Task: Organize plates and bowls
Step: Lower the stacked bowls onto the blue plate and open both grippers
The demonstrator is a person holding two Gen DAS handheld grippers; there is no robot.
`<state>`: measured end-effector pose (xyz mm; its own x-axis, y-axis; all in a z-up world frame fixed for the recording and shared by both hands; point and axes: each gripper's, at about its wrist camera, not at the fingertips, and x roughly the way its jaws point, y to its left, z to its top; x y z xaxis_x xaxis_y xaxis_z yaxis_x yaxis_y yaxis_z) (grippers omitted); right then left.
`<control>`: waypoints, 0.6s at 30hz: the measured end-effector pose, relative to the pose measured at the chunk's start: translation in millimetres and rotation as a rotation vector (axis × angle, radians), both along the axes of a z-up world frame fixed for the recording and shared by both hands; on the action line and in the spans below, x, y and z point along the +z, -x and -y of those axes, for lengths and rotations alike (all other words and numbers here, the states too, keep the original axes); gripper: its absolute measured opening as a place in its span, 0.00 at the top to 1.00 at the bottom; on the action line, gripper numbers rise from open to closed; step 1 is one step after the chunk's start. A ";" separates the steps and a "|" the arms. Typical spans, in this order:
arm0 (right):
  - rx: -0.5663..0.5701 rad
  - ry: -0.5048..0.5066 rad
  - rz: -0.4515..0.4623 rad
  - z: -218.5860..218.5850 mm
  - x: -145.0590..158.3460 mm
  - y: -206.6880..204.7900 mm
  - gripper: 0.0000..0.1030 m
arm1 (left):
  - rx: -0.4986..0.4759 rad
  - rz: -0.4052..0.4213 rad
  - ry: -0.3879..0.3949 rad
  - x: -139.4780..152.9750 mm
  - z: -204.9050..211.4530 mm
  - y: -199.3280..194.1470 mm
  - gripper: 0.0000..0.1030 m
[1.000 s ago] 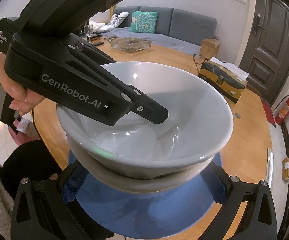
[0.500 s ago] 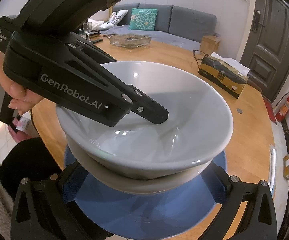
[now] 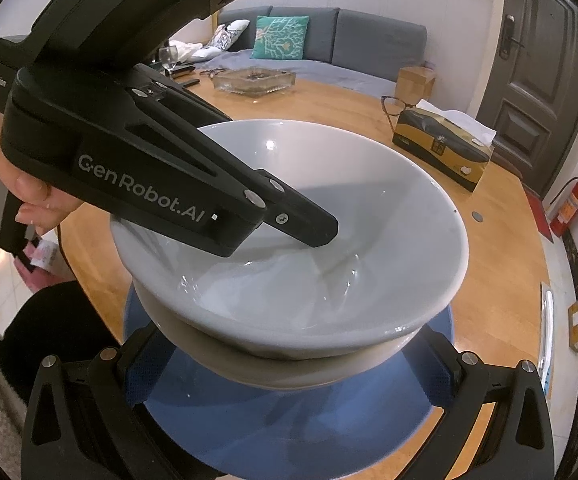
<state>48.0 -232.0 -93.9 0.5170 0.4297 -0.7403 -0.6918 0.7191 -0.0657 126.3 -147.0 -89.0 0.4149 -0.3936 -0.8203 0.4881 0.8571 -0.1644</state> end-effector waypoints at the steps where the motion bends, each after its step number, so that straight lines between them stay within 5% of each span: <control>1: 0.000 0.000 0.000 -0.3 -0.2 0.4 0.01 | -0.002 0.001 0.000 0.1 -0.2 0.0 0.66; 18: -0.020 -0.039 -0.021 0.1 -3.2 -2.5 0.01 | -0.008 0.016 -0.036 -0.2 4.1 -2.4 0.60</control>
<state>50.5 -232.0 -97.1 0.5108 0.4480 -0.7337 -0.6778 0.7349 -0.0232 128.7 -151.1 -89.1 0.4250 -0.3672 -0.8273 0.4974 0.8584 -0.1255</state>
